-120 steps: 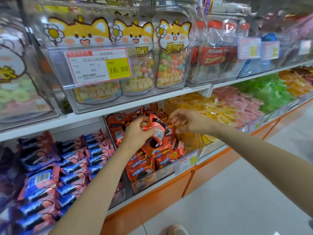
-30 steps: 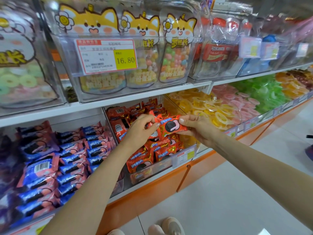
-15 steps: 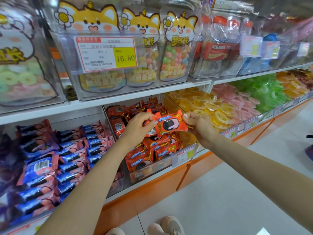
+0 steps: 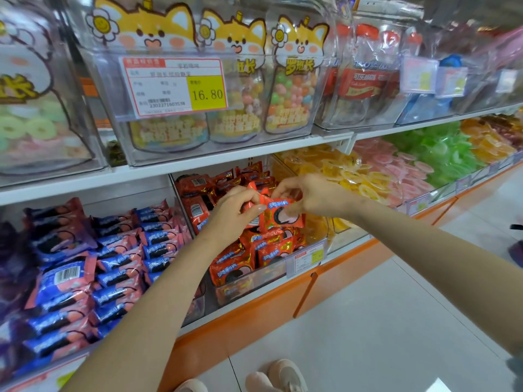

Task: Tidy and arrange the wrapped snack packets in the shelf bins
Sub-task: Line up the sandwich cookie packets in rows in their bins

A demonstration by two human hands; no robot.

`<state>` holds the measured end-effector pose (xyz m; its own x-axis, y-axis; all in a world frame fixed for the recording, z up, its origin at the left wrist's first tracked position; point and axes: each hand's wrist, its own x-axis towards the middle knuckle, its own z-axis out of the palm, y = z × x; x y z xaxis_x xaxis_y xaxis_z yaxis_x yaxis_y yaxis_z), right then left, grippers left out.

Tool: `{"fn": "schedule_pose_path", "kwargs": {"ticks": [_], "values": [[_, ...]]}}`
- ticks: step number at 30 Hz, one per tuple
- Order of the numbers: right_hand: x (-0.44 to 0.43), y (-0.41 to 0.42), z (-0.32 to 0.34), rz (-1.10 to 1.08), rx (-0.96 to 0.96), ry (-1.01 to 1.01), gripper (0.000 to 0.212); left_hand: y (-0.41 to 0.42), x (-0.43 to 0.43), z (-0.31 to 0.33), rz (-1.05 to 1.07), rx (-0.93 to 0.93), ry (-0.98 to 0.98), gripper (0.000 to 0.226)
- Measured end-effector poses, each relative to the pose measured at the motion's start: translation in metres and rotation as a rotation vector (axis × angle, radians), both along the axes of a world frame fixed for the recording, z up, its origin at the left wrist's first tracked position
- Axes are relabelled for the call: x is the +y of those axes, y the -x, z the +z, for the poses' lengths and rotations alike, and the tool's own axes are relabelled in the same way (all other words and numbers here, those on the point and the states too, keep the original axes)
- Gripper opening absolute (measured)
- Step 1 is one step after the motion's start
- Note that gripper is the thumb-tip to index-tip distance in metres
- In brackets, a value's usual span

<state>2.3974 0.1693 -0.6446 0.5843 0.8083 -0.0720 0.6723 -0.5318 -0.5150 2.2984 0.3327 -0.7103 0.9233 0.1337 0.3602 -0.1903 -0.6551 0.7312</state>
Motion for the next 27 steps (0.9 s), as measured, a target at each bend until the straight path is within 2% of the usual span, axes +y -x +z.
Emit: {"fn": "schedule_pose_path", "kwargs": {"ticks": [2,4,6,11,14,18,20,22,25,27], "values": [[0.001,-0.012,0.004,-0.011,-0.042,0.026,0.032,0.0,0.004,0.0,0.035,-0.031,0.01,0.008],[-0.001,-0.03,0.01,-0.071,-0.189,0.068,0.034,0.002,0.009,0.002,0.074,-0.03,0.004,0.006],[0.0,-0.046,0.013,-0.101,-0.32,0.137,0.037,0.005,0.012,0.003,0.087,-0.003,0.011,0.013],[0.021,-0.052,-0.008,0.081,-0.457,0.359,0.036,0.011,0.013,0.009,0.077,0.018,0.079,0.027],[0.029,-0.054,-0.026,0.104,-0.428,0.386,0.03,0.013,0.013,0.012,0.062,0.034,0.16,0.039],[0.028,-0.053,-0.04,-0.015,-0.229,0.194,0.023,0.014,0.014,0.012,0.074,0.033,0.213,0.046],[0.026,-0.051,-0.046,-0.054,-0.198,0.146,0.02,0.013,0.016,0.012,0.1,0.018,0.196,0.046],[0.026,-0.049,-0.051,-0.028,-0.353,0.226,0.019,0.013,0.017,0.012,0.122,0.004,0.171,0.046],[0.028,-0.051,-0.058,0.128,-0.746,0.482,0.028,0.013,0.016,0.013,0.125,0.001,0.157,0.047],[0.029,-0.054,-0.057,0.163,-0.815,0.54,0.03,0.014,0.016,0.013,0.122,0.009,0.156,0.047]]}}
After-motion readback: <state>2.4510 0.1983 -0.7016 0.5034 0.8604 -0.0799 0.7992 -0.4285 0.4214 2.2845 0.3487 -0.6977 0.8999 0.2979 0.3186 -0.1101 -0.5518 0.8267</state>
